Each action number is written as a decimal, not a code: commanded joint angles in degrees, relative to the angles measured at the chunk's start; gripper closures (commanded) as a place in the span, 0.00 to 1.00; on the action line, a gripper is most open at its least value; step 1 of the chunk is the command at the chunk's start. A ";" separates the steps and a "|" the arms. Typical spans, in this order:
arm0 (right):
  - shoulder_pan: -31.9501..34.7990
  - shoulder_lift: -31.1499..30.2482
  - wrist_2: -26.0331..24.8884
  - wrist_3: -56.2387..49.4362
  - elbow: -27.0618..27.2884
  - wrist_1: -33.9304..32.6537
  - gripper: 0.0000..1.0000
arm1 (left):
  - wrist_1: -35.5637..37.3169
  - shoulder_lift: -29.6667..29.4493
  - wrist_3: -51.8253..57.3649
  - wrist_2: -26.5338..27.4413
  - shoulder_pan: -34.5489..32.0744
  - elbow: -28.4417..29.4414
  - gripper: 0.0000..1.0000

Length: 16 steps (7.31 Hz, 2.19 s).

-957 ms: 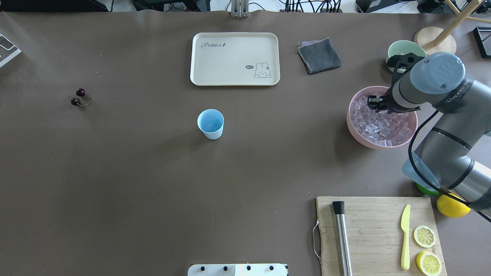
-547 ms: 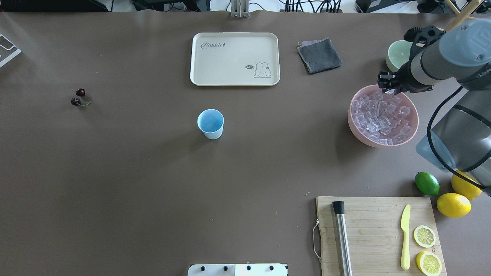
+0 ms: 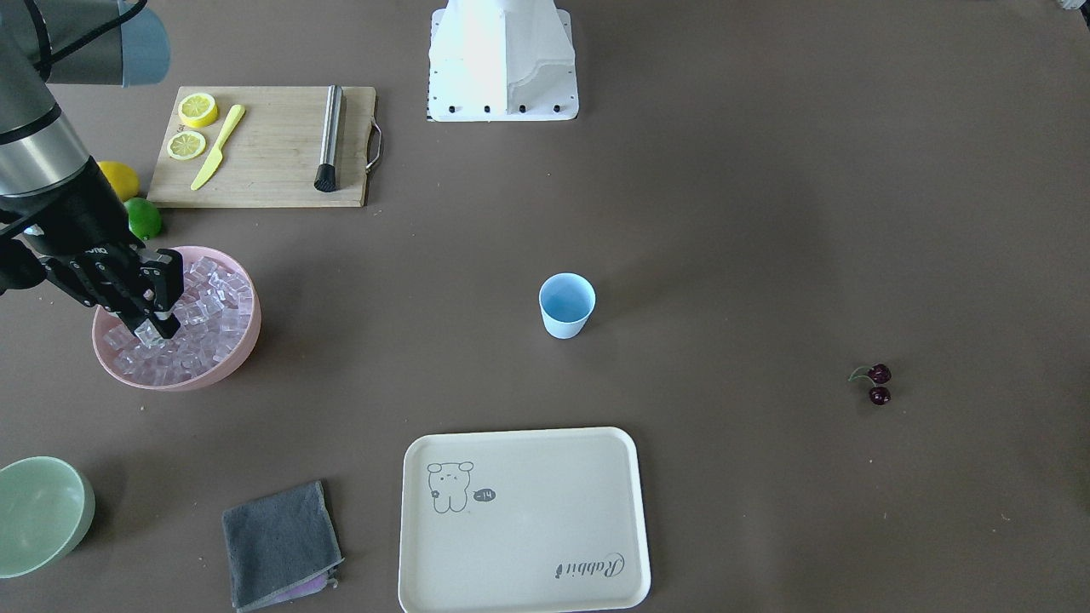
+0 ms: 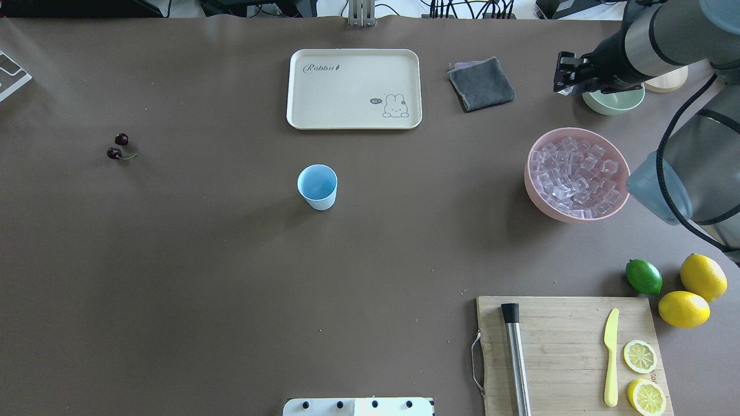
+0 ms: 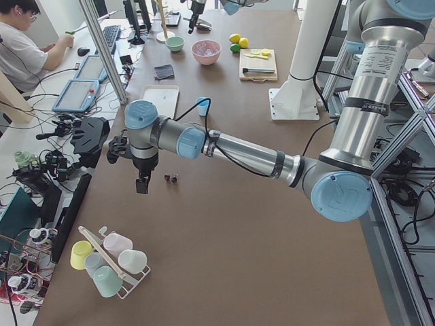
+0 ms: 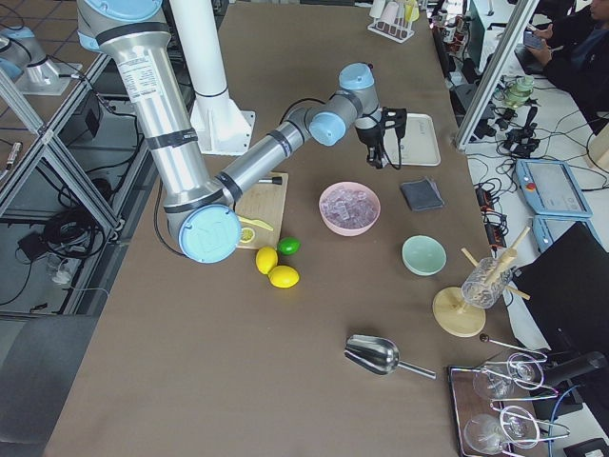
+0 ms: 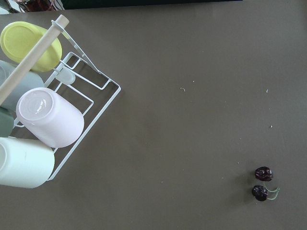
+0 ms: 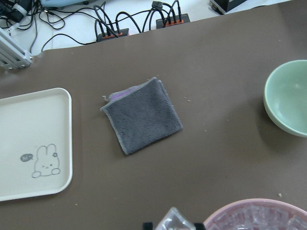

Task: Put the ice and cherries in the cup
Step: 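Lift the ice cube and carry it toward the light-blue cup, then lower the right gripper over the blue cup and release the ice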

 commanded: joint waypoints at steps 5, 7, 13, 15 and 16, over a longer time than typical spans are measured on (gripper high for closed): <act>-12.62 12.85 -12.88 3.80 -4.55 0.77 1.00 | -0.09 0.25 -0.07 -0.07 0.02 -1.24 0.02; -17.55 16.96 -18.95 6.87 -8.13 0.86 1.00 | -0.09 0.34 -0.07 -0.07 0.02 -1.85 0.02; -28.02 23.58 -26.36 9.79 -18.35 8.07 1.00 | -0.09 0.25 0.11 -0.07 0.29 -1.77 0.02; -28.99 25.33 -25.75 9.35 -24.82 16.80 1.00 | -0.09 0.34 -0.07 -0.07 0.29 -1.59 0.02; -29.43 26.30 -25.75 9.44 -26.86 17.38 1.00 | -0.09 0.34 -0.07 -0.07 0.29 -1.51 0.02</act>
